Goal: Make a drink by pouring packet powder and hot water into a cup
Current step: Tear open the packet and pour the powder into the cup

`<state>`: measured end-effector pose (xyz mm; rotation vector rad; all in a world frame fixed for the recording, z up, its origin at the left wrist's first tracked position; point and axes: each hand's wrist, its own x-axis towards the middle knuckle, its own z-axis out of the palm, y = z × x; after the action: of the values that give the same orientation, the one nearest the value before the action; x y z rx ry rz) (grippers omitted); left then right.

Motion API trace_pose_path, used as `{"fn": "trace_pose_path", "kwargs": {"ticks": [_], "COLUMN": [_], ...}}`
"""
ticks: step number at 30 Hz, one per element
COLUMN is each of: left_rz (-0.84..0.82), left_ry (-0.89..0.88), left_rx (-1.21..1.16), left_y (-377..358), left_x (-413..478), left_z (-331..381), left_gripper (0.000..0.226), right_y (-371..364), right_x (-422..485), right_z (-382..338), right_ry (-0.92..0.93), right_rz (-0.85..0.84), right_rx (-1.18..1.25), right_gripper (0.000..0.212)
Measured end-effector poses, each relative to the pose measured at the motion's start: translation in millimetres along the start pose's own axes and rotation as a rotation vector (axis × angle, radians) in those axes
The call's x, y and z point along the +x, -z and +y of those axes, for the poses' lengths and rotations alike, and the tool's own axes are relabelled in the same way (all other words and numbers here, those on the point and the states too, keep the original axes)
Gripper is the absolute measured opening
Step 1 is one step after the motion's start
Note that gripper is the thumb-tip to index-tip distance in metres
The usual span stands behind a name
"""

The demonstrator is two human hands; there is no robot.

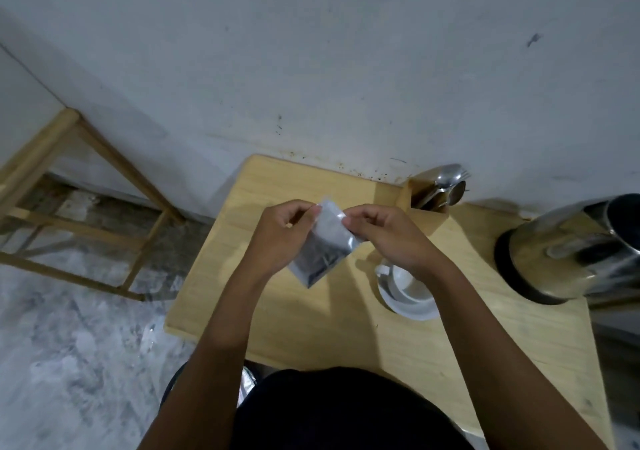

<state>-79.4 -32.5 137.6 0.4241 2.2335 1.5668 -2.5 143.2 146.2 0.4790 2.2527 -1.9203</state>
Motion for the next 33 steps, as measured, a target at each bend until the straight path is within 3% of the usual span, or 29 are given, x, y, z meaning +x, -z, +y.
{"fn": "trace_pose_path", "kwargs": {"ticks": [5,10,13,17,21,23,26,33], "left_rz": [0.093,-0.069,-0.003,0.111,-0.079,-0.181,-0.25,-0.237], "left_ry": [0.031,-0.148,-0.224,-0.267,-0.07,-0.005,0.046,0.008], "left_rx": [0.094,0.173,0.146,0.128,0.106,0.056,0.022,0.045], "left_y": [-9,-20,-29,-28,-15,-9,-5,-6], "left_x": [-5,-20,-23,-22,-15,-13,-15,-15], "left_z": [6,3,1,7,8,10,15,25], "left_gripper": [0.016,0.049,0.039,0.012,0.019,0.019,0.019,0.017], "right_y": [1,2,1,1,11,16,19,20], "right_x": [-6,-4,-2,-3,-6,-8,-9,-9], "right_z": [-5,-12,-15,-17,-23,-26,-30,-31], "right_ry": [-0.002,-0.09,-0.098,-0.054,0.109,0.151,0.121,0.167], "right_rz": [0.072,0.15,0.126,0.118,0.072,0.043,-0.004,-0.059], "right_rx": [0.172,0.301,0.326,0.15,-0.292,-0.401,-0.355,-0.405], "right_gripper": [0.018,0.014,0.014,0.017,0.016,0.011,0.009,0.008]}}
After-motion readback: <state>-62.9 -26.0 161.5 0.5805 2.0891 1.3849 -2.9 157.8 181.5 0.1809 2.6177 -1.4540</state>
